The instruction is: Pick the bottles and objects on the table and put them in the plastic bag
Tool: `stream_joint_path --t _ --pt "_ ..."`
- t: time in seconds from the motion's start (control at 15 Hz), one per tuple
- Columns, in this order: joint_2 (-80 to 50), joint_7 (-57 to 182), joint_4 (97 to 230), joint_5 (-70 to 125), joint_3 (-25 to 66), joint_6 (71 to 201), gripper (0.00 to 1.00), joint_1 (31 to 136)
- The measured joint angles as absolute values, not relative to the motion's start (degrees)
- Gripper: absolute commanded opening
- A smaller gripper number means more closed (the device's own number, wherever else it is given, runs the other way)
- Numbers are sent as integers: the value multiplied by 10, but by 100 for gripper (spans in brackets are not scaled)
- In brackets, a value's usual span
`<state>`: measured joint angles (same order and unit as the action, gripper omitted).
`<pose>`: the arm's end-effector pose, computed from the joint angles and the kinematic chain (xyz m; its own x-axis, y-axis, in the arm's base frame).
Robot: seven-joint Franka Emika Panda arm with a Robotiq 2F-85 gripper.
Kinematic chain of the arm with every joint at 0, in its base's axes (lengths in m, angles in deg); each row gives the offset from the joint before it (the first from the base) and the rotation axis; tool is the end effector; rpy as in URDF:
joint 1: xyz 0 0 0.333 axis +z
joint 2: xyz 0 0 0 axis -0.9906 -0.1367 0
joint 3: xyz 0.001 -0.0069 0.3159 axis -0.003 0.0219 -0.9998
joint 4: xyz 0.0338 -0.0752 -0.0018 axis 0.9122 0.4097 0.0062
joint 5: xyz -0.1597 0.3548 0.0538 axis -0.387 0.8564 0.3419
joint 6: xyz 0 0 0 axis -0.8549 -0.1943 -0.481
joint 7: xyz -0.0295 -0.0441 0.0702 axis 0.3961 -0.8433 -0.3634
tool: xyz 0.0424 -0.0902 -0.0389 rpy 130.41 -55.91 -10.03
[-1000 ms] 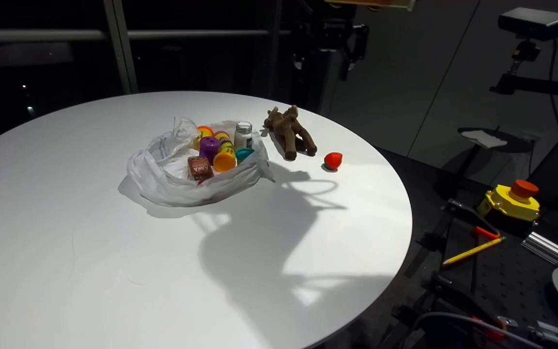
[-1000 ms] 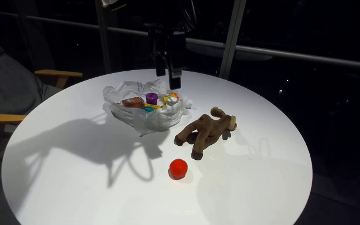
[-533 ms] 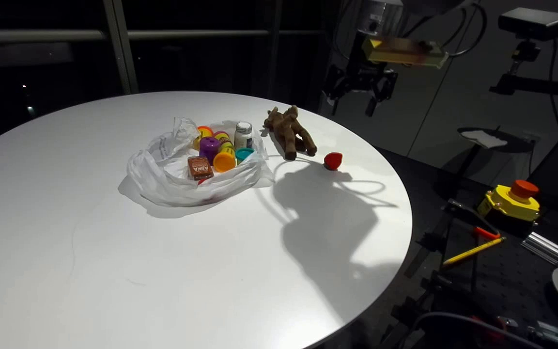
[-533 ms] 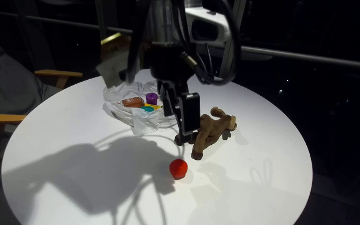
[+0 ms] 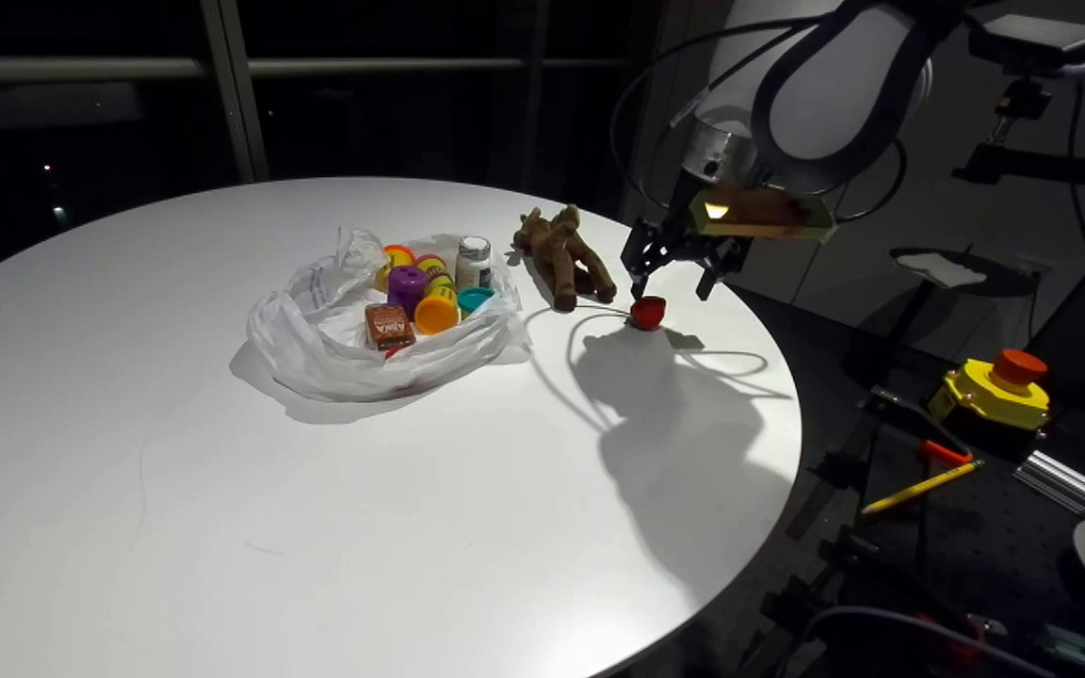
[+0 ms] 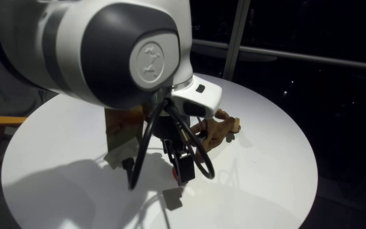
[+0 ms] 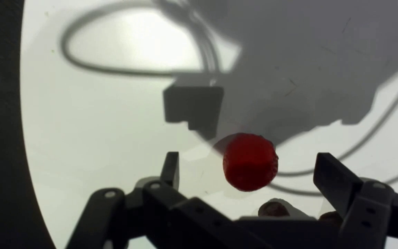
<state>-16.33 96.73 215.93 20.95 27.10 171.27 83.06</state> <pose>0.4645 -0.0742 0.1755 0.7747 -0.6115 0.1609 -0.6206 -0.7841 0.0084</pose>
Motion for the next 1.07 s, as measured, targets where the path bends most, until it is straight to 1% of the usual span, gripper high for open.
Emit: stream_joint_path --t 0.27,0.33,0.4,0.47,0.6,0.8,0.87,1.07 --pt "-212 966 2137 239 301 1734 100 860" --pt "-221 963 2129 253 303 1735 75 864" --pt "-229 961 2122 265 303 1735 74 866" --pt "-236 958 2115 278 303 1735 69 867" --pt "-247 953 2104 299 303 1735 50 870" --pt "-258 948 2092 319 303 1735 25 871" --pt "-259 947 2089 324 303 1735 19 871" --pt "-256 945 2084 340 303 1727 18 873"
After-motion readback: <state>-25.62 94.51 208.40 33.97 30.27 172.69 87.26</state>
